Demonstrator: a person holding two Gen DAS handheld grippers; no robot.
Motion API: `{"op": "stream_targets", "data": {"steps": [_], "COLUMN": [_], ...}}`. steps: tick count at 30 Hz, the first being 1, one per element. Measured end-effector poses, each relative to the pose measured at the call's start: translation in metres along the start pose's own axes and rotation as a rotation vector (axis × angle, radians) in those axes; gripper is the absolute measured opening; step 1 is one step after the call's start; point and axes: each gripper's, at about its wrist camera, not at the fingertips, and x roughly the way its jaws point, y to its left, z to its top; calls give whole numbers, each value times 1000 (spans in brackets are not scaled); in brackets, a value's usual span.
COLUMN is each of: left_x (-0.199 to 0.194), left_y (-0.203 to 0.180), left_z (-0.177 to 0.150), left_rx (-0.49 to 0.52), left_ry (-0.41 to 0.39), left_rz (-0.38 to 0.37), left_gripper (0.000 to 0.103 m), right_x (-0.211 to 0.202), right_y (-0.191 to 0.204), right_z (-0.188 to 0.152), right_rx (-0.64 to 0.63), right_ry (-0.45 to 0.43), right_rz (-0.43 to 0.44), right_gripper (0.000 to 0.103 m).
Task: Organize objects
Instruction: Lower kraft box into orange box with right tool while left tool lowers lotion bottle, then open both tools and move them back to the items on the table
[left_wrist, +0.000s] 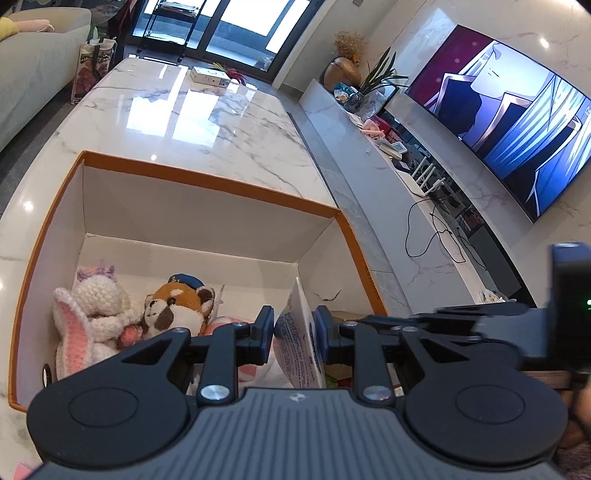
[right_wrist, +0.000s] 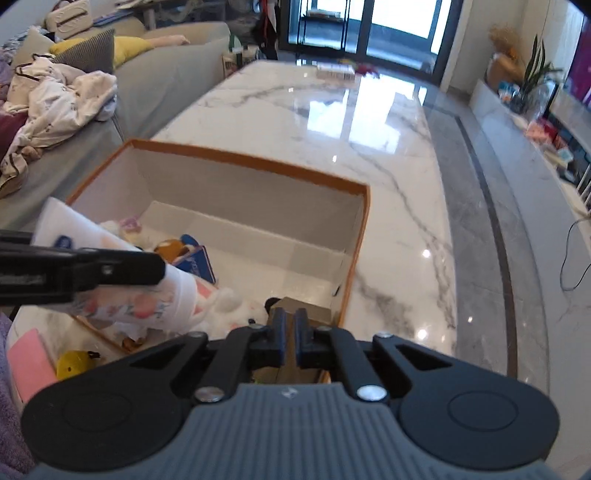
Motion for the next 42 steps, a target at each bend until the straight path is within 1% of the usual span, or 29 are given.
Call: {"op": "stream_targets", "data": {"steps": [2, 3, 5, 7, 8, 10, 13, 15, 18, 22, 23, 24, 26, 27, 28, 30, 32, 36, 39, 42], "left_x": [2, 3, 6, 8, 9, 11, 15, 17, 21, 23, 20, 17, 10, 5, 1, -7, -13, -14, -9, -2], "left_y": [1, 2, 4, 6, 7, 9, 8, 1, -14, -26, -27, -26, -22, -19, -14, -3, 10, 25, 27, 26], "left_z": [0, 0, 0, 0, 0, 1, 3, 5, 6, 3, 2, 1, 0, -1, -1, 0, 0, 0, -3, -9], "left_rx": [-3, -6, -13, -19, -22, -34, -56, -51, -11, 34, 44, 54, 70, 68, 58, 21, -18, -63, -59, -46], "left_ry": [5, 8, 15, 20, 23, 28, 43, 50, 47, 60, 61, 64, 72, 72, 71, 76, 92, 110, 124, 144], "left_rz": [0, 0, -1, -1, -2, -9, -65, -103, -117, -102, -94, -80, -43, -22, 0, 34, 59, 86, 90, 112], "left_gripper": [27, 27, 27, 27, 27, 27, 27, 27, 27, 26, 27, 27, 28, 29, 32, 38, 52, 52, 52, 52], "right_x": [15, 22, 29, 32, 32, 28, 7, -12, -31, -42, -42, -42, -41, -40, -38, -35, -32, -28, -30, -32], "right_y": [-1, 0, 5, 13, 15, 16, 7, -2, -15, -25, -26, -28, -29, -28, -27, -24, -21, -17, -18, -17], "right_z": [-2, -3, -4, -5, -5, -5, -5, -7, -16, -31, -35, -40, -49, -52, -54, -58, -60, -62, -62, -64], "right_rx": [-5, -12, -35, -66, -77, -70, -23, 25, 112, 167, 177, 187, 202, 203, 204, 207, 206, 206, 215, 214], "right_ry": [30, 44, 55, 59, 61, 56, -17, -82, -125, -141, -139, -136, -132, -137, -140, -146, -148, -160, -165, -172], "right_rz": [-24, -36, -21, -36, -39, -36, -36, -30, -27, -33, -28, -17, 3, 13, 22, 37, 44, 45, 58, 56], "right_gripper": [4, 0, 0, 0, 2, 2, 3, 9, 11, 11, 14, 19, 28, 29, 30, 36, 37, 38, 39, 40]}}
